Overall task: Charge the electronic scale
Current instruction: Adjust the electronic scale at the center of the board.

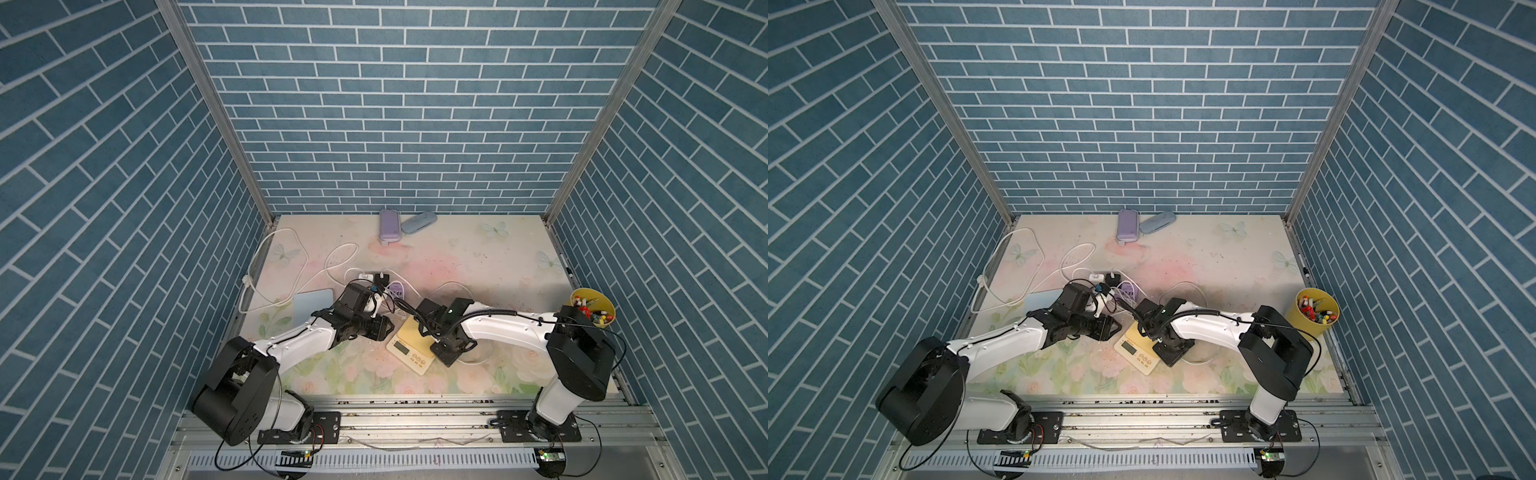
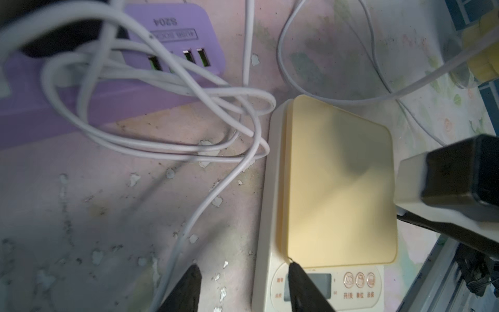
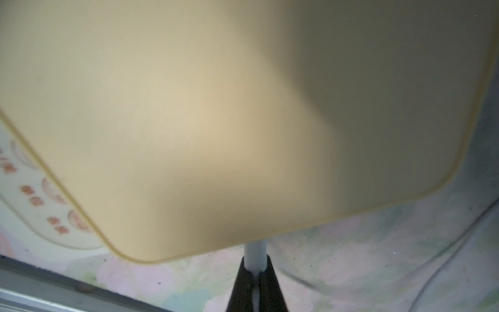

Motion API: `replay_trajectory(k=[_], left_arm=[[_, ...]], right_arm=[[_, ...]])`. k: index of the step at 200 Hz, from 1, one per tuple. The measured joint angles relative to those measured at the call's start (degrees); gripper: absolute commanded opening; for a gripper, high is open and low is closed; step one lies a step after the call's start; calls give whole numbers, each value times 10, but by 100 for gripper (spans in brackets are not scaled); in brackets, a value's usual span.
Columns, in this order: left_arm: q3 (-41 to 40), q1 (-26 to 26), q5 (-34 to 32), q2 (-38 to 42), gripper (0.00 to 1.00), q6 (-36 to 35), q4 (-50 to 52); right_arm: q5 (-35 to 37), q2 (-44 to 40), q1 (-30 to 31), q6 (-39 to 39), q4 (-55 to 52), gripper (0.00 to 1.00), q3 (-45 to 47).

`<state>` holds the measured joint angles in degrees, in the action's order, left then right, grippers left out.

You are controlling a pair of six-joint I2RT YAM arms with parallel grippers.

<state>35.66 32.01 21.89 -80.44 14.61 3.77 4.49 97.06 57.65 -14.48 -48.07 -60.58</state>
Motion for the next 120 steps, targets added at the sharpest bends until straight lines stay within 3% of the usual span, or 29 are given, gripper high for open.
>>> replay_trajectory(k=[67, 120], left_arm=[[-2, 7, -2, -16, 55, 14, -21], [-23, 7, -20, 26, 55, 24, -10]], right_arm=[[14, 33, -20, 95, 38, 0, -30], [33, 33, -20, 133, 33, 0, -38]])
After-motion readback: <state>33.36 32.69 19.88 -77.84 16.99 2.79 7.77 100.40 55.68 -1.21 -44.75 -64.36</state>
